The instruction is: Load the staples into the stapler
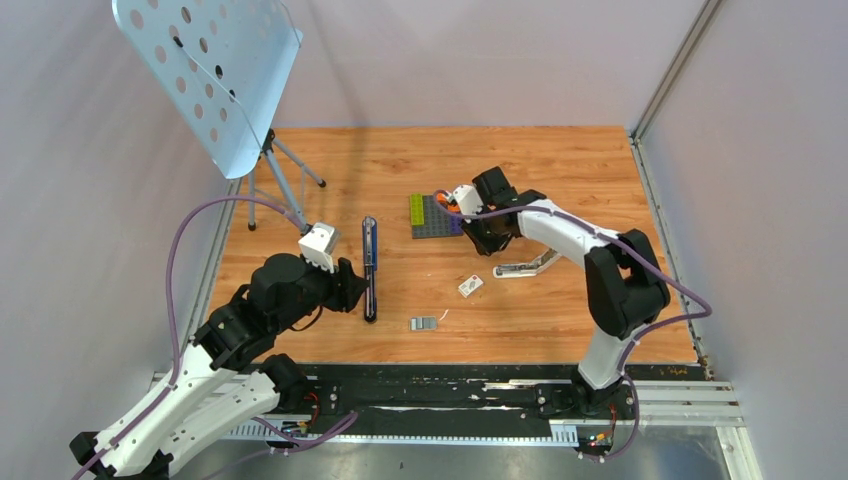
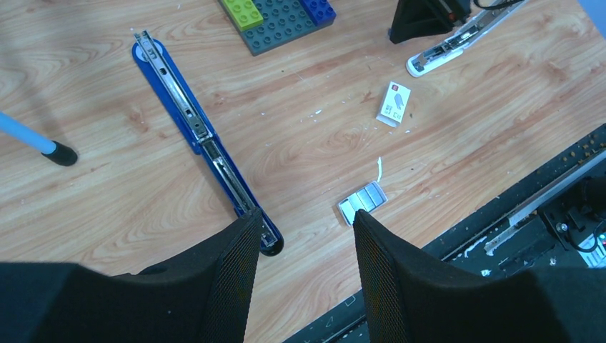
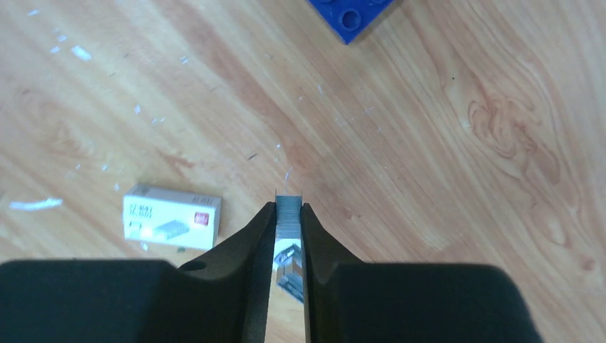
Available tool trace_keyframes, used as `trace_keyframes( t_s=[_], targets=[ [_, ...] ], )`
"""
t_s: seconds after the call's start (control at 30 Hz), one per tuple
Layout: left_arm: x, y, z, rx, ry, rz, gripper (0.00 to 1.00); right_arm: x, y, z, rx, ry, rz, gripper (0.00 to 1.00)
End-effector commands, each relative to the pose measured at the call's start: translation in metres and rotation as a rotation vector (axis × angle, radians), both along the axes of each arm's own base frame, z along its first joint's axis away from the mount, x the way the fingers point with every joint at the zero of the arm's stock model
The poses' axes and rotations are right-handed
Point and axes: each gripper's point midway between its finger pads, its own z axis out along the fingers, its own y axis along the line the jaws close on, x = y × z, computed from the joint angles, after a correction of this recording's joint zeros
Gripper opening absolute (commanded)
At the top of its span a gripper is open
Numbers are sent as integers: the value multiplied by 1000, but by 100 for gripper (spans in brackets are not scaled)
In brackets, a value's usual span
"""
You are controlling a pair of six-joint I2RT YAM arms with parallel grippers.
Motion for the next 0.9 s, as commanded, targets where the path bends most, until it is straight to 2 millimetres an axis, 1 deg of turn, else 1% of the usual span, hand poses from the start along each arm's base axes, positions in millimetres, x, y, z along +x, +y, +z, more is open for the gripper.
trace_keyframes(
  t_s=[0.0, 0.07, 0.2, 0.33, 0.4, 0.53, 0.7, 0.87],
  targets=[
    [0, 3, 0, 5, -12, 3, 54, -16, -4, 23, 58, -46, 253, 20],
    [0, 2, 0, 6, -11, 2, 54, -18, -17, 25, 36, -45, 288, 19],
    [1, 2, -2, 11, -3, 0, 54, -28, -38, 29, 48, 23, 342, 20],
    [2, 1, -4, 18, 1, 1, 53, -35, -53, 26, -11, 34, 426, 17],
    [2, 1, -4, 19, 4, 2, 54, -35, -61, 26, -24, 31, 430, 16],
    [2, 2, -5, 20, 4, 4, 54, -38, -62, 29, 7, 13, 479, 15],
    [2, 1, -5, 22, 7, 4, 54, -41, -74, 24, -54, 14, 512, 14],
    [2, 0, -5, 21, 6, -1, 54, -43, -68, 24, -33, -1, 562, 13]
  ],
)
